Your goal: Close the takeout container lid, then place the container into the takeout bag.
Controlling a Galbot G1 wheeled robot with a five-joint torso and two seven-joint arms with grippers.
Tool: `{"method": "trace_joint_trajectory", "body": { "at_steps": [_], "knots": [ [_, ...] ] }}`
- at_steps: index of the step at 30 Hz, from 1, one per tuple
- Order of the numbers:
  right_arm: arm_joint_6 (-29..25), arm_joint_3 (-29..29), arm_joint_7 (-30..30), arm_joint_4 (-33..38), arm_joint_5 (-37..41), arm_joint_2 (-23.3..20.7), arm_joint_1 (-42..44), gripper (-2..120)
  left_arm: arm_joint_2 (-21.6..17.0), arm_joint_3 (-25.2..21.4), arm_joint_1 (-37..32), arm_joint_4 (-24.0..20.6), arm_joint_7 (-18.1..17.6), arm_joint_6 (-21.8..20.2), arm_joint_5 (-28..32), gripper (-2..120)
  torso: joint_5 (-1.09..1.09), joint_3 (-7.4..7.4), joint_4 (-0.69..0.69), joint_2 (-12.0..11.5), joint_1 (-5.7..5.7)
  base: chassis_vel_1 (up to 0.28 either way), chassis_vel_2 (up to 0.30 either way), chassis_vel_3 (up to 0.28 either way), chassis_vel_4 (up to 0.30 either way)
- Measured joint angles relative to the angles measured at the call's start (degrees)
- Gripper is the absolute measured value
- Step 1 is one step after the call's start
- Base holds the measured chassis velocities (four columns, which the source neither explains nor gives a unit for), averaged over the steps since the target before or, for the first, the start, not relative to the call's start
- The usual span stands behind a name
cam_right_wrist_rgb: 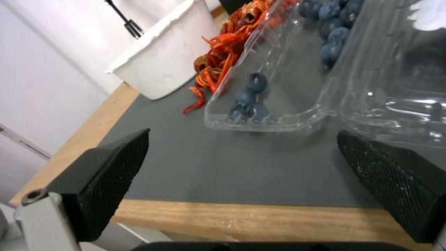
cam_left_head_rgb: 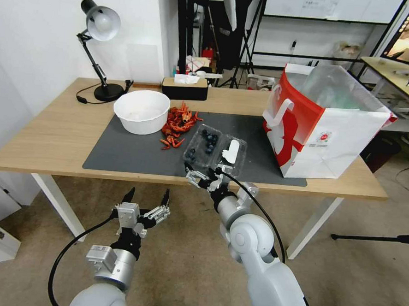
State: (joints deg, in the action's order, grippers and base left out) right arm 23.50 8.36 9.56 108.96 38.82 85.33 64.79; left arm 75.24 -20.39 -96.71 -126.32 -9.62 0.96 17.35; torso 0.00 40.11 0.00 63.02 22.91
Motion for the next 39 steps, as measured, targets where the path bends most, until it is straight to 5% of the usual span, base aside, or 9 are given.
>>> {"method": "trace_joint_trajectory", "body": {
  "at_steps": [29, 39],
  "knots": [
    [-0.52, 4.59, -0.28, 0.22, 2.85, -2.55, -0.86, 100, 0.71, 0.57, 0.19, 1.61, -0.28, 1.12, -0.11, 100, 0.0, 0.0, 0.0, 0.0, 0.0, 0.0, 0.0, 0.0, 0.0],
    [-0.37, 4.56, -1.1, 6.16, 2.49, -5.28, 4.66, 100, 0.68, 0.59, 0.16, 1.58, -0.19, 1.06, -0.1, 100, 0.0, 0.0, 0.01, 0.0, 0.0, 0.0, 0.0, 0.0, 0.0]
  ]
}}
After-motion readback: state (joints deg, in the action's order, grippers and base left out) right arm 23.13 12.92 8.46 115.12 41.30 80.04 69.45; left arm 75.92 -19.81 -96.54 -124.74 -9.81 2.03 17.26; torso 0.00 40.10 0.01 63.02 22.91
